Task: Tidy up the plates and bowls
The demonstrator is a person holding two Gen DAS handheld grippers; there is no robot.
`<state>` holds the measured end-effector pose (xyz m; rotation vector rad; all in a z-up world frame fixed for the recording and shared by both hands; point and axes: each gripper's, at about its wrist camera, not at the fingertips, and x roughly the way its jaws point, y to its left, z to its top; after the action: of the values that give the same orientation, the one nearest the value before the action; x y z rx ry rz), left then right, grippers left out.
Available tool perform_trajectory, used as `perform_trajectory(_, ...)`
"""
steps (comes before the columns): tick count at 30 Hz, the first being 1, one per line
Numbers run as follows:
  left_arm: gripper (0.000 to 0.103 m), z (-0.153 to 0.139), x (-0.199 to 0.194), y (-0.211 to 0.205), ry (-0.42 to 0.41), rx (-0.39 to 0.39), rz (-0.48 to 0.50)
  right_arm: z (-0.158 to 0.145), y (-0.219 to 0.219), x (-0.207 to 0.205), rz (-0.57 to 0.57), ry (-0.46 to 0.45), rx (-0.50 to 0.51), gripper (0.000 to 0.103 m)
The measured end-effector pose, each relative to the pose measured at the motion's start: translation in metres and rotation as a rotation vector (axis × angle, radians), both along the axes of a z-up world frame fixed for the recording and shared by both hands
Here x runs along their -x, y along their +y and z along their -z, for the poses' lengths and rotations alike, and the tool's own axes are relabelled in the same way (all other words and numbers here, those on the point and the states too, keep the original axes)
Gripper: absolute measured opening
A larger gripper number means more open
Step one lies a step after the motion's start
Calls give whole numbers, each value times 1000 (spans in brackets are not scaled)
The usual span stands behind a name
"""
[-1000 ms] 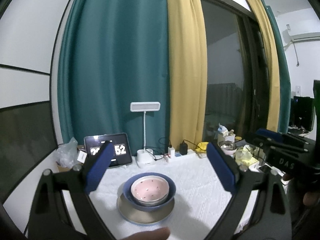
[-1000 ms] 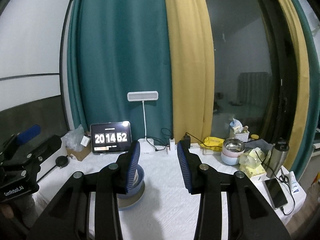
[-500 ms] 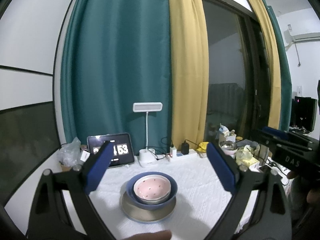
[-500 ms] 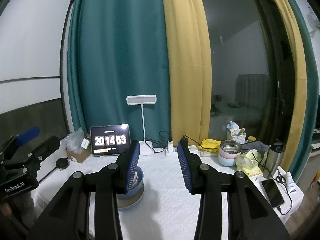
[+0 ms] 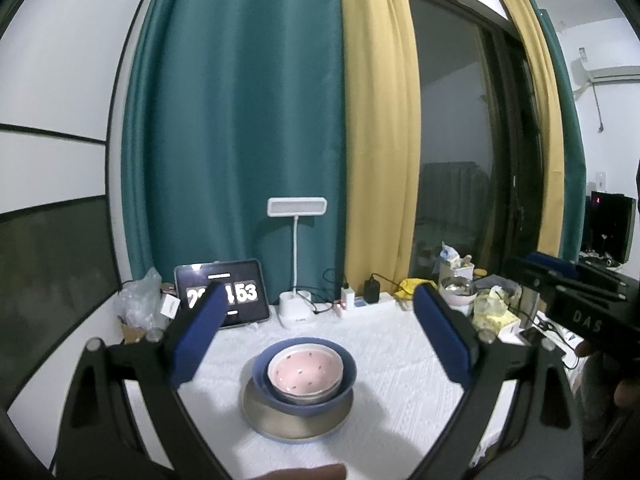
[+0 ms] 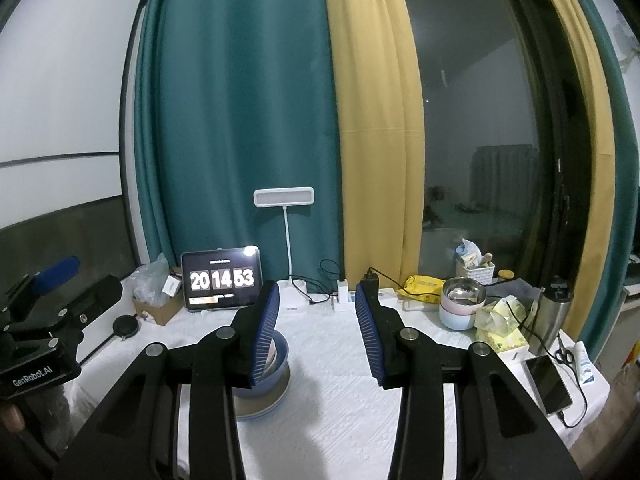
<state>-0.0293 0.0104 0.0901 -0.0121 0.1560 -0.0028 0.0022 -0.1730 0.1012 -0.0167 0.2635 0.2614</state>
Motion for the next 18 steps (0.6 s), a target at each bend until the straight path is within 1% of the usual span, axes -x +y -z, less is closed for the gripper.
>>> perform_trajectory(18,94,2,-4,6,-3,3,-18,2,3,-1,-2,7,3,42)
